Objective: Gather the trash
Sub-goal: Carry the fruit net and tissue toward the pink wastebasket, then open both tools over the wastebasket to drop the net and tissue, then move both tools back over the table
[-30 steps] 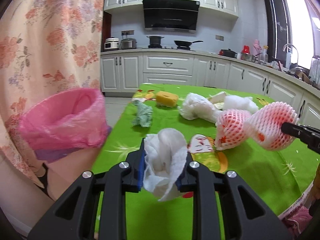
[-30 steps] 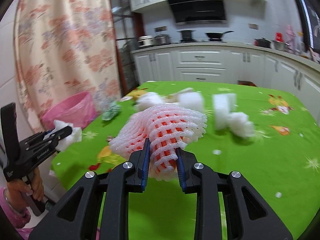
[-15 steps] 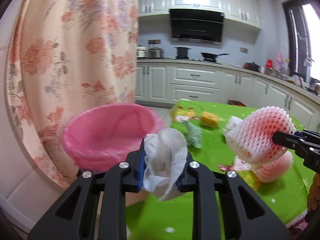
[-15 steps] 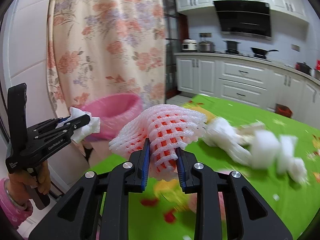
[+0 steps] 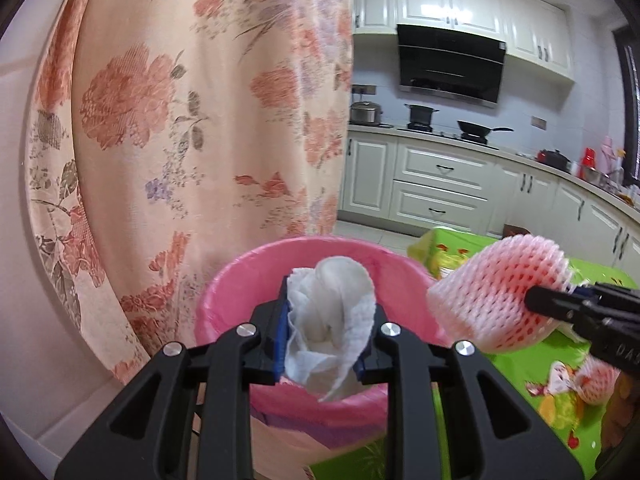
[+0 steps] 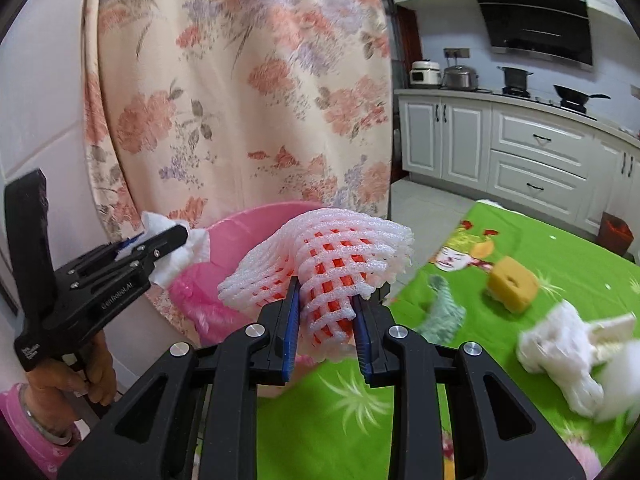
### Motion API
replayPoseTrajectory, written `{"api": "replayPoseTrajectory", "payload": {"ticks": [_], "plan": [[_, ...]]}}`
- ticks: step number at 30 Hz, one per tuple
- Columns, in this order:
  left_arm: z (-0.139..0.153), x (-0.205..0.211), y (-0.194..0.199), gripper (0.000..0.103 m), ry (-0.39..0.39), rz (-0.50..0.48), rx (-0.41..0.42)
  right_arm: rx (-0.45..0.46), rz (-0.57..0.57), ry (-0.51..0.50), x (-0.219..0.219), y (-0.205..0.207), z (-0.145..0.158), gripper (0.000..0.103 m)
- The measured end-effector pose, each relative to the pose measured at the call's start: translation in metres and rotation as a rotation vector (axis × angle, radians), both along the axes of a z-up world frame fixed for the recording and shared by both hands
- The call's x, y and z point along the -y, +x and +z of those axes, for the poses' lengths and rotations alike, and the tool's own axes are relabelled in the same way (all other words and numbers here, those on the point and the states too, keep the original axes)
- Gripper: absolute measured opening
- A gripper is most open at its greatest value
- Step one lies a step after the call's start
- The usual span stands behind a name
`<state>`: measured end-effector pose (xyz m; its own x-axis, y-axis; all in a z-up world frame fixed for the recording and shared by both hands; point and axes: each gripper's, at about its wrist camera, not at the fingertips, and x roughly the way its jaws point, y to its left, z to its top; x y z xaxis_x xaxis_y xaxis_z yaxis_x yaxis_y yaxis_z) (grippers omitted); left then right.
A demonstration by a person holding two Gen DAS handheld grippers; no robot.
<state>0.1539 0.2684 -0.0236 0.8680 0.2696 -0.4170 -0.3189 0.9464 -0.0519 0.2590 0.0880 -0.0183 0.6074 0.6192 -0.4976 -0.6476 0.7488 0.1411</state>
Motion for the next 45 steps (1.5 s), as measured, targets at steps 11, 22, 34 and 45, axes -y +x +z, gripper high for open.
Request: {"api": "replayPoseTrajectory", "payload": {"ticks": [11,22,34,45], "plan": [[-0.007,-0.050,0.021,0.060,-0.054,0.075,-0.024,-0.017,0.070,-0.092,-0.065,0.029,-0.015,0.063],[-0.013,-0.029,0.007,0.068,-0.045,0.072,-0.014,0.015,0.054,-0.040,-0.019,0.000,-0.023,0.068],[-0.039,0.067,-0.006,0.088,-0.164,-0.025,-0.035,0.123,-0.155,-0.029,0.107,-0.049,-0.020,0.072],[-0.061,0.213,0.005,0.088,-0.089,-0.278,-0.091,0.110,-0.450,-0.078,0.249,-0.071,-0.058,0.073]]}}
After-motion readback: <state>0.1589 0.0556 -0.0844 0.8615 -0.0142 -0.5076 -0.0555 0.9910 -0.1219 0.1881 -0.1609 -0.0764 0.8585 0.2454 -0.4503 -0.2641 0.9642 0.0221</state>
